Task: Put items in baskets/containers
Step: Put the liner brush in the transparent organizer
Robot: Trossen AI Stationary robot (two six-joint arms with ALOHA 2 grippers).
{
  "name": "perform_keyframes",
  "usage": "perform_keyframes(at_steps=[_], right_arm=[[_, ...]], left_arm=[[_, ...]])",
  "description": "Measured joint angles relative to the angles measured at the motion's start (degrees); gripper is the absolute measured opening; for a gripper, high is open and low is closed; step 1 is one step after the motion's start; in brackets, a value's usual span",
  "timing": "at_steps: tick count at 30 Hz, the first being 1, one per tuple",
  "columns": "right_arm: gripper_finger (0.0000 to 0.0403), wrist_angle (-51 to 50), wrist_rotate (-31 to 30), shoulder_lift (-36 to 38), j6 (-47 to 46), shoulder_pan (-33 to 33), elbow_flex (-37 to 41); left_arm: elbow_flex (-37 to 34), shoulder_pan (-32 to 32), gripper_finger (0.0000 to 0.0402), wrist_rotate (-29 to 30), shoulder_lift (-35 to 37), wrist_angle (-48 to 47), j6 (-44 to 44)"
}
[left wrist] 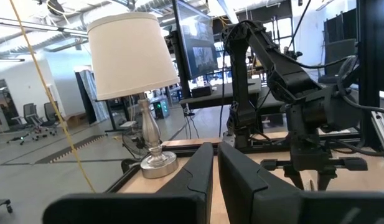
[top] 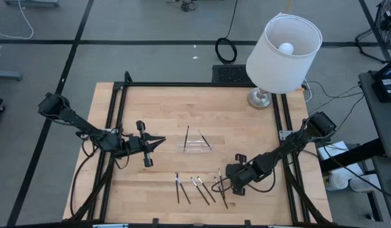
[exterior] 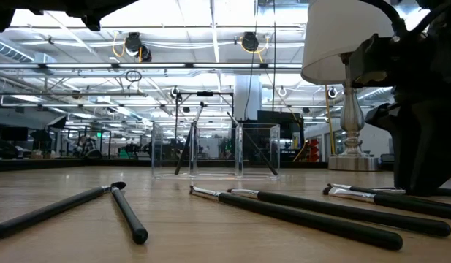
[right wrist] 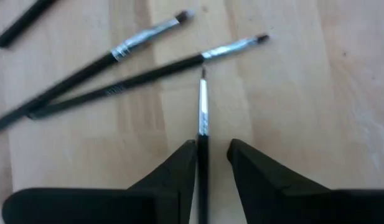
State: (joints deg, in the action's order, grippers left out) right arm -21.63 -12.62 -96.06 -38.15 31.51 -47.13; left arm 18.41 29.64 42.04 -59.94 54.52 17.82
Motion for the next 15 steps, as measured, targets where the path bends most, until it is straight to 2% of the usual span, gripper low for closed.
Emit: perform_keyframes(at_steps=[9,15], right_arm=[[0.0112,-2.2,-1.2,7.7,0.6,0.0,0.2],[0.0113,-8.1,0.5,8.1,-1.5,0.3,0.1]], left_arm=[[0.0,0.0,0.0035,0.0,0.0,-0.4,0.0],[0.0,0.0,0.0035,0.0,0.0,-0.5,0.0]])
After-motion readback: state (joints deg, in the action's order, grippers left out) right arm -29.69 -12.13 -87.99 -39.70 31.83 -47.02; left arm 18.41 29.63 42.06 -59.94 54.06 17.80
